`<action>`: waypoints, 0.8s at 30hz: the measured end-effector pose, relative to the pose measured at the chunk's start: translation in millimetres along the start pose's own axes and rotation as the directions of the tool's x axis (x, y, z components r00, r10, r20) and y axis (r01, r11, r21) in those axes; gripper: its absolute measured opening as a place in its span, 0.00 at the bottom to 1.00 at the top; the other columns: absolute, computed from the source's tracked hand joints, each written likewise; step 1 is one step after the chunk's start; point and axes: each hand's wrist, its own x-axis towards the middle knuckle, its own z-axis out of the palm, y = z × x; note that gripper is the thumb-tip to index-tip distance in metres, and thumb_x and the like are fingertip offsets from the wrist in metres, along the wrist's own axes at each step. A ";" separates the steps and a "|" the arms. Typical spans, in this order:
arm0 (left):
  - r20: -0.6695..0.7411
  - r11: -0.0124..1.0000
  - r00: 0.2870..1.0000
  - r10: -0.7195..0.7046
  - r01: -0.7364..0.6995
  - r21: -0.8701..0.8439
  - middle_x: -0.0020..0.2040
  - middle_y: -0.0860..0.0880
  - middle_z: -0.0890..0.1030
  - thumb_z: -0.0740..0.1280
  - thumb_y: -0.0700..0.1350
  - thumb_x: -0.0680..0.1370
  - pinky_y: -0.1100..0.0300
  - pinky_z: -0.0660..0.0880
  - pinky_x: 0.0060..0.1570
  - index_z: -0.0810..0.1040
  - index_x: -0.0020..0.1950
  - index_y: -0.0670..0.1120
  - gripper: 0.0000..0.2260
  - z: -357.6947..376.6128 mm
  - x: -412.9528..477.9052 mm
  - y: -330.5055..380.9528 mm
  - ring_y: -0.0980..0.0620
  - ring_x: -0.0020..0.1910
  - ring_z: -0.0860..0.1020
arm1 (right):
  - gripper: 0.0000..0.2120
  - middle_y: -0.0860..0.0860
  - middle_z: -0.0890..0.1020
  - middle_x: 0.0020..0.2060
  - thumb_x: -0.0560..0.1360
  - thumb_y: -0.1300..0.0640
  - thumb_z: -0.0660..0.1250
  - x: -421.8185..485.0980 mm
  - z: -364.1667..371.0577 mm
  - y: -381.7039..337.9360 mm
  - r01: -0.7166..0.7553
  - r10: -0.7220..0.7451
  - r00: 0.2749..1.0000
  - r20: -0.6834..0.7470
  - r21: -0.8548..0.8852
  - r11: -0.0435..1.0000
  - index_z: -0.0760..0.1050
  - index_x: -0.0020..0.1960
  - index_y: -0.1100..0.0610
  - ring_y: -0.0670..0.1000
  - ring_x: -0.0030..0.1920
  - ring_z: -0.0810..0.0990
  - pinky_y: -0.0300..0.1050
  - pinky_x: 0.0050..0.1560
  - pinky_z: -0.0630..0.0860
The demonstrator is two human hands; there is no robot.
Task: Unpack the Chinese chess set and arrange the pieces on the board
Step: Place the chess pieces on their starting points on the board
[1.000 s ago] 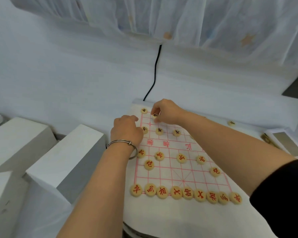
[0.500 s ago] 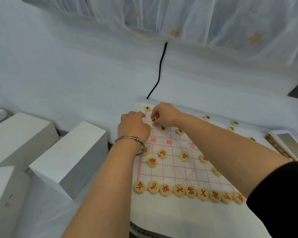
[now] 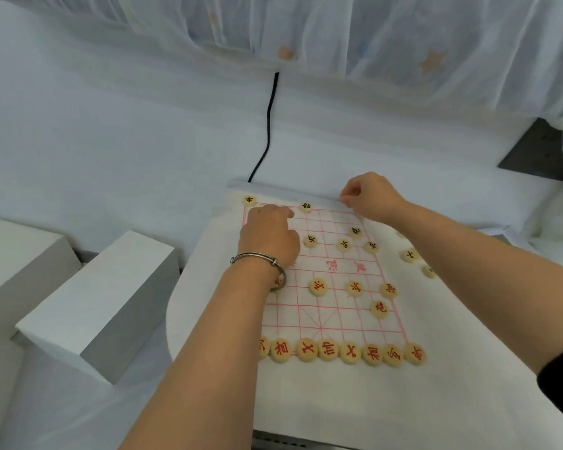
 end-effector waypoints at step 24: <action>0.097 0.981 0.976 0.193 -0.192 -0.017 0.69 0.49 0.70 0.59 0.42 0.78 0.55 0.66 0.65 0.70 0.69 0.47 0.19 68.1 3.7 72.6 0.49 0.70 0.62 | 0.17 0.57 0.80 0.55 0.74 0.69 0.54 -19.8 -48.1 85.9 -0.181 0.186 0.946 -0.266 0.042 0.982 0.79 0.54 0.61 0.56 0.53 0.78 0.45 0.50 0.74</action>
